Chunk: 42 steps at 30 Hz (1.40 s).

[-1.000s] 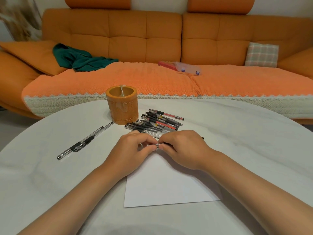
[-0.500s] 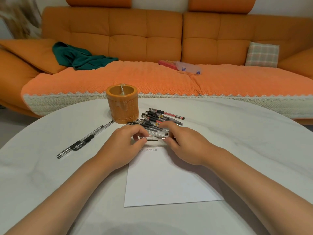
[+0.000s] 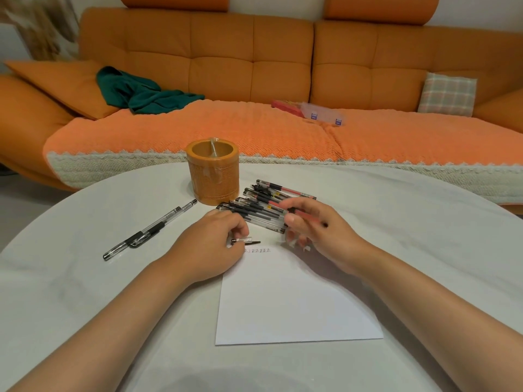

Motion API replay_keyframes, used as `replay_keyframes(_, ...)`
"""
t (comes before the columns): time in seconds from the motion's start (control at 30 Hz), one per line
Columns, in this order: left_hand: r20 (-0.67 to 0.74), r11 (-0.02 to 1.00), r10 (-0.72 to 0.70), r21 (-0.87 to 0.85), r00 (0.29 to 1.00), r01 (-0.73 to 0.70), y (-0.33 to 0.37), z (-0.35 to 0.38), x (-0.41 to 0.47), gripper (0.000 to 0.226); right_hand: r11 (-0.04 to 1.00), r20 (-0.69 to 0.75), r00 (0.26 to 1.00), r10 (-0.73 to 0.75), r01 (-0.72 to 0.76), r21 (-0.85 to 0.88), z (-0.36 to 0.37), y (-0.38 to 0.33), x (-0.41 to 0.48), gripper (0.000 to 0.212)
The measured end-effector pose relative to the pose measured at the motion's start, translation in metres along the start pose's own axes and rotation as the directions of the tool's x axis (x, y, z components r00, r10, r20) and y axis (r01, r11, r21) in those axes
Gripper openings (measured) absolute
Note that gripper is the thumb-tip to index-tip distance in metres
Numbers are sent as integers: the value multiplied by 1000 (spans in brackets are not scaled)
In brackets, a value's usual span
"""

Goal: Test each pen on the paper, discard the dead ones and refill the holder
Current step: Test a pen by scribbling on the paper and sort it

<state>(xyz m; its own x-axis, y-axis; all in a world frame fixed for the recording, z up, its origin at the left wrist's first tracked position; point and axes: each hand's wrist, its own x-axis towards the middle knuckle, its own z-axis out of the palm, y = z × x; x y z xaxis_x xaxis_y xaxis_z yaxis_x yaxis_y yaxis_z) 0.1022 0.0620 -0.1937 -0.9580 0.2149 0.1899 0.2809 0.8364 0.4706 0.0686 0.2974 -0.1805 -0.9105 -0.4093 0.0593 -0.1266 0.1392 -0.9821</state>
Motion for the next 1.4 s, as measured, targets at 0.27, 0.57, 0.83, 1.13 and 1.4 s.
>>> replay_keyframes(0.27, 59, 998, 41, 46, 997, -44, 4, 7, 1, 42, 996, -21, 997, 80, -80, 28, 15, 0, -5, 22)
replay_keyframes(0.57, 119, 996, 87, -19, 989, -86, 1, 4, 3, 40, 969, 13, 1000, 3, 1, -247, 21, 2, -6, 13)
replay_keyframes(0.83, 92, 996, 56, -81, 994, -48, -3, 7, 3, 39, 942, 49, 999, -11, 27, -334, 21, 5, -3, 20)
replay_keyframes(1.13, 82, 994, 67, -92, 994, -60, -5, 10, 2, 39, 931, 43, 999, -34, 47, -362, 23, 5, -3, 24)
replay_keyframes(1.4, 79, 993, 80, -97, 994, -72, -5, 10, 1, 36, 922, 49, 996, -73, 87, -378, 25, 4, -2, 29)
